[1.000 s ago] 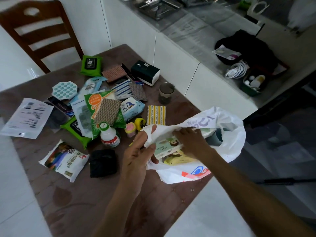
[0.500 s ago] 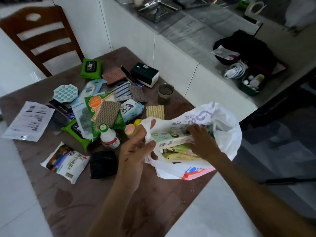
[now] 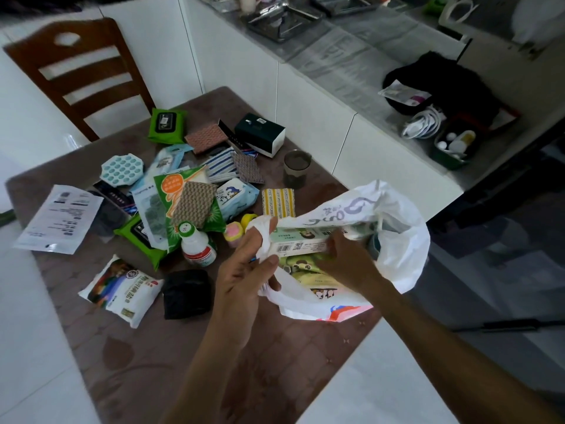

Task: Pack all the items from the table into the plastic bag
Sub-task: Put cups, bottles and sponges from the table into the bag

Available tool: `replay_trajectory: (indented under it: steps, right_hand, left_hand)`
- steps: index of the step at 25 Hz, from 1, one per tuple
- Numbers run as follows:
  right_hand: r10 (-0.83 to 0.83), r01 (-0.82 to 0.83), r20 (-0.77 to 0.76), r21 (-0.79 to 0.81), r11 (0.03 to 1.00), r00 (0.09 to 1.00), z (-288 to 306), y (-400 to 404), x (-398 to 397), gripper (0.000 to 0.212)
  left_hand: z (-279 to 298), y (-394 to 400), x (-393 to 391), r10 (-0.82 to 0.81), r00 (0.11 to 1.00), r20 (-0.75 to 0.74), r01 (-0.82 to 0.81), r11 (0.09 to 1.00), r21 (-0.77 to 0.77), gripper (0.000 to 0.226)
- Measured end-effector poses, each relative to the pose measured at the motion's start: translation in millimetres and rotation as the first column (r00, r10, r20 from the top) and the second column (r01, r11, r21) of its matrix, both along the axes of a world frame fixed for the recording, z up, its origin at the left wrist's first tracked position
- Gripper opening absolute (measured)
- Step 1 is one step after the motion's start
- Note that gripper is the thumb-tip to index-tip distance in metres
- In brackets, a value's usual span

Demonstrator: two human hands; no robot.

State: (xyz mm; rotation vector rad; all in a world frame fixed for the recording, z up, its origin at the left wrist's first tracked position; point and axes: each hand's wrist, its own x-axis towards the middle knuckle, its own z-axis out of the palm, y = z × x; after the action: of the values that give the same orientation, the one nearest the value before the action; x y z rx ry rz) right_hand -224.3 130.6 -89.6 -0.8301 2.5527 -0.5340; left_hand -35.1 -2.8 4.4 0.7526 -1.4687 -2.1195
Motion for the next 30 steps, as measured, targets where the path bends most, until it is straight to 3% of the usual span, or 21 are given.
replay_trajectory:
  steps: [2,5,8,11,13,14,15,17,19,21,23,25,27,29,30]
  right_hand:
    - [0.186,-0.185,0.010,0.145,0.972,0.983,-4,4,2,0.049]
    - [0.404,-0.325,-0.151,0.380,0.866,0.902,-13,8,-3,0.066]
    - [0.543,-0.480,-0.070,0.383,0.789,0.837,4,11,-10,0.072]
    - [0.588,-0.585,0.113,0.354,0.730,0.801,26,17,-8,0.056]
    - [0.446,-0.516,0.271,0.309,0.799,0.853,34,20,-9,0.047]
    - [0.406,-0.471,0.247,0.332,0.817,0.880,32,22,-12,0.042]
    - [0.366,-0.395,0.150,0.377,0.838,0.919,34,24,-16,0.038]
    - [0.358,-0.233,-0.095,0.602,0.764,0.929,33,32,-26,0.046]
    - [0.313,-0.092,-0.237,0.646,0.758,0.920,22,46,-33,0.051]
    - [0.290,-0.127,-0.321,0.444,0.887,0.902,22,53,-31,0.054]
    - [0.276,-0.267,-0.314,0.073,0.961,0.908,41,44,-16,0.054]
    - [0.224,-0.288,-0.301,-0.187,0.939,0.927,70,22,8,0.052]
    - [0.112,-0.224,-0.313,-0.351,0.909,0.943,99,3,32,0.031]
    - [-0.019,-0.161,-0.328,-0.515,0.842,0.945,124,-4,60,0.016]
    - [-0.080,-0.125,-0.303,-0.601,0.790,0.950,135,-5,78,0.018]
  left_hand:
    - [-5,-2,1,0.013,1.000,0.025,-0.013,1.000,-0.006,0.059]
    - [-7,-3,3,0.028,1.000,-0.004,-0.028,1.000,0.007,0.061]
    - [3,-8,0,0.018,0.997,-0.073,-0.017,1.000,0.022,0.048]
    - [13,-8,-3,-0.003,0.994,-0.105,0.003,1.000,0.001,0.043]
    - [17,-4,-3,-0.031,0.996,-0.079,0.029,0.999,-0.028,0.047]
    - [18,-2,-1,-0.052,0.996,-0.079,0.049,0.998,-0.051,0.048]
    - [20,0,2,-0.079,0.992,-0.098,0.072,0.994,-0.079,0.046]
    - [21,2,6,-0.101,0.985,-0.143,0.086,0.990,-0.109,0.041]
    - [14,2,7,-0.042,0.993,-0.112,0.032,0.995,-0.090,0.046]
    - [5,4,7,0.031,0.999,0.025,-0.029,0.995,-0.099,0.048]
    - [-4,8,10,0.082,0.983,0.166,-0.067,0.994,-0.089,0.042]
    - [-5,13,18,0.117,0.980,0.159,-0.106,0.991,-0.078,0.036]
    - [0,17,28,0.130,0.991,0.040,-0.125,0.987,-0.099,0.028]
    - [-1,14,37,0.166,0.985,-0.052,-0.173,0.971,-0.166,0.030]
    - [-6,9,41,0.221,0.975,-0.005,-0.218,0.959,-0.183,0.030]
